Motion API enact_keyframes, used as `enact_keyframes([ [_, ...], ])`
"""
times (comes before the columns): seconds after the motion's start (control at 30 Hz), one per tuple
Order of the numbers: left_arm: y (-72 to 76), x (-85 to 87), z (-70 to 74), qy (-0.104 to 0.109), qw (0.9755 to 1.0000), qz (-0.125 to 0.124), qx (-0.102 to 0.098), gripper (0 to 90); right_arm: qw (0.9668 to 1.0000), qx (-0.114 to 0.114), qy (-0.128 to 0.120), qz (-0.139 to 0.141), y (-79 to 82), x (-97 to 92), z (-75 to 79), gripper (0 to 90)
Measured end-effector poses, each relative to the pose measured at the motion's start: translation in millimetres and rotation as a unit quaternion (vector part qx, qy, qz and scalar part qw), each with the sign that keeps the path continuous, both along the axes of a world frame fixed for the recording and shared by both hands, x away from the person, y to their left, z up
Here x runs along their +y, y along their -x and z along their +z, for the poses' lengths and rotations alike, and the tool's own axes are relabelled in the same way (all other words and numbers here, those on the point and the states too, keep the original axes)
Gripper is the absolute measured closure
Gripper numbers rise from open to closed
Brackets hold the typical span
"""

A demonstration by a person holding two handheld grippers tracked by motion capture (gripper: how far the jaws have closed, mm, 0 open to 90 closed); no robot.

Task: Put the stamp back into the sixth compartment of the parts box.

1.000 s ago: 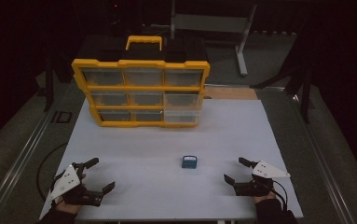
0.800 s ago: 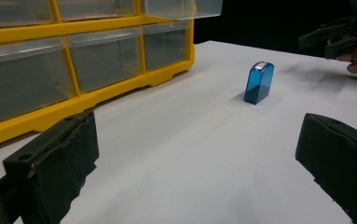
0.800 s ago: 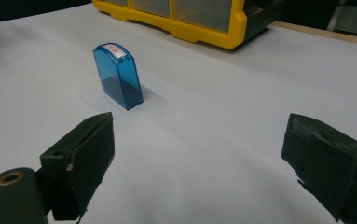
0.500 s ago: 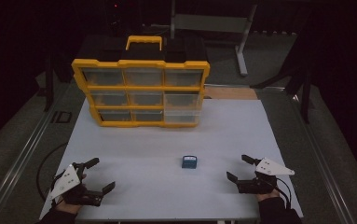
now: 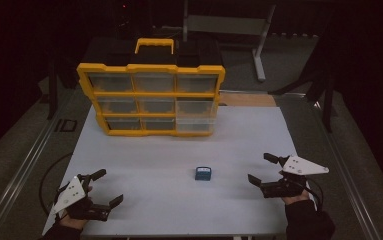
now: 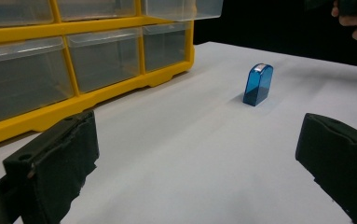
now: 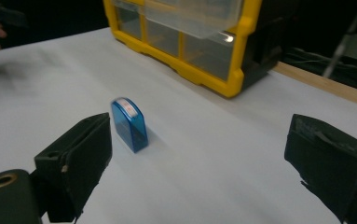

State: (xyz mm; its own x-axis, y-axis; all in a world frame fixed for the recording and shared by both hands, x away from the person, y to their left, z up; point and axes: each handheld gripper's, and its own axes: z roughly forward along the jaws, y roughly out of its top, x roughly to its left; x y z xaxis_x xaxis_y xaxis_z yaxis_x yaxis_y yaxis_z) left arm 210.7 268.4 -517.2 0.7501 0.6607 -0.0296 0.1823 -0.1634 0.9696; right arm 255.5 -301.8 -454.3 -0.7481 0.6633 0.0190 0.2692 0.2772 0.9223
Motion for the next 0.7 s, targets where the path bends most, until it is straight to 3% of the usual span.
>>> enact_keyframes([
  [0.3,0.2,-0.4,0.2,-0.004,1.0000,-0.004,0.002,0.5,0.9994,-0.017,0.000,0.031,-15.3,8.4,31.0,7.6],
  [0.7,0.4,-1.1,0.1,-0.002,1.0000,-0.005,0.003,0.4,0.9968,-0.020,-0.008,0.077,-29.5,35.0,45.8,7.6],
])
